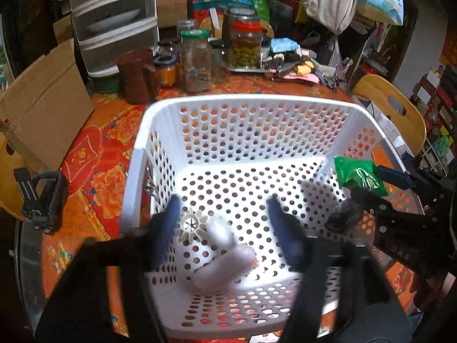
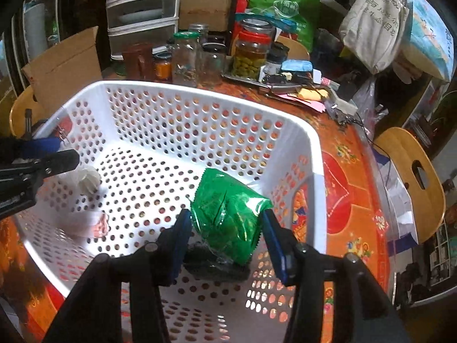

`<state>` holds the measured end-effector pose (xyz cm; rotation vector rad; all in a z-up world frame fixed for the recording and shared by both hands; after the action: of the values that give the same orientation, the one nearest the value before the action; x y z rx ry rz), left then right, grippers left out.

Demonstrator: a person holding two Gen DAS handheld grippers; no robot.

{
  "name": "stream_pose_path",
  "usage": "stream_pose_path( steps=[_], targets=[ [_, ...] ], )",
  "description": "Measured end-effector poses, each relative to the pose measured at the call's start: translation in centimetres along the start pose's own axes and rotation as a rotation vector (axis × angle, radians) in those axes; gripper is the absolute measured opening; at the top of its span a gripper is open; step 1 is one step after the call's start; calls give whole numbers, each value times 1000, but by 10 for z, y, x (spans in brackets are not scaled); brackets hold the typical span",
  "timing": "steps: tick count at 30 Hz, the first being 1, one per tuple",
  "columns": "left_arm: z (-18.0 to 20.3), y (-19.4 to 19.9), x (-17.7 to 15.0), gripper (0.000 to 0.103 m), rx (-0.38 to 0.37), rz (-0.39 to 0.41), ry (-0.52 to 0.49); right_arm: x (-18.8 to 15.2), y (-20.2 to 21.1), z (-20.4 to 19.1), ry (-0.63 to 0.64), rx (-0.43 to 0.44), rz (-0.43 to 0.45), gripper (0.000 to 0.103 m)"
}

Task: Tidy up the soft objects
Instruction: 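Carry the white cloth and green packet into the basket and open both tools, then withdraw both tools from the basket toward the printed packet and white towel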

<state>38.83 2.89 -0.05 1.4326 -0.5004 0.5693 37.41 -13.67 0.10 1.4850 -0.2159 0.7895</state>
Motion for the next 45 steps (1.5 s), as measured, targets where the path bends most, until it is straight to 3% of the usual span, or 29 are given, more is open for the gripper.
stream_pose_path(
  steps=[2, 4, 6, 9, 21, 29, 33, 45],
  targets=[
    [1, 4, 1, 82, -8, 15, 0, 0, 3, 0, -17, 19, 11, 60],
    [1, 10, 1, 86, -12, 28, 1, 0, 7, -2, -20, 24, 22, 73],
    [0, 19, 2, 98, -16, 53, -2, 0, 14, -3, -25, 44, 41, 89],
    [-2, 33, 0, 103, -13, 83, -6, 0, 25, -2, -41, 50, 68, 98],
    [-21, 102, -32, 103, -26, 167, 21, -21, 65, 4, -93, 92, 130, 100],
    [-4, 126, -71, 103, -44, 180, -25, -36, 85, -1, -78, 104, 156, 100],
    [11, 125, -101, 103, -61, 180, -47, -52, 94, -2, -78, 109, 173, 100],
    [49, 81, -189, 103, -93, 71, -45, -124, 107, 13, -161, 114, 210, 100]
  ],
)
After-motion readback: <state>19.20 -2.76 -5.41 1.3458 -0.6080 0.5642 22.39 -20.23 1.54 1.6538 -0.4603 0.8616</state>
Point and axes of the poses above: each gripper's, at about its wrist camera, not at the fingertips, and y roughly against the way its jaws point, z to its right, x to its top, the point moved 6 cm from there along -y, roughly the way its jaws point, and after that the axes turned 3 degrees about z, right-handed, at the moved point
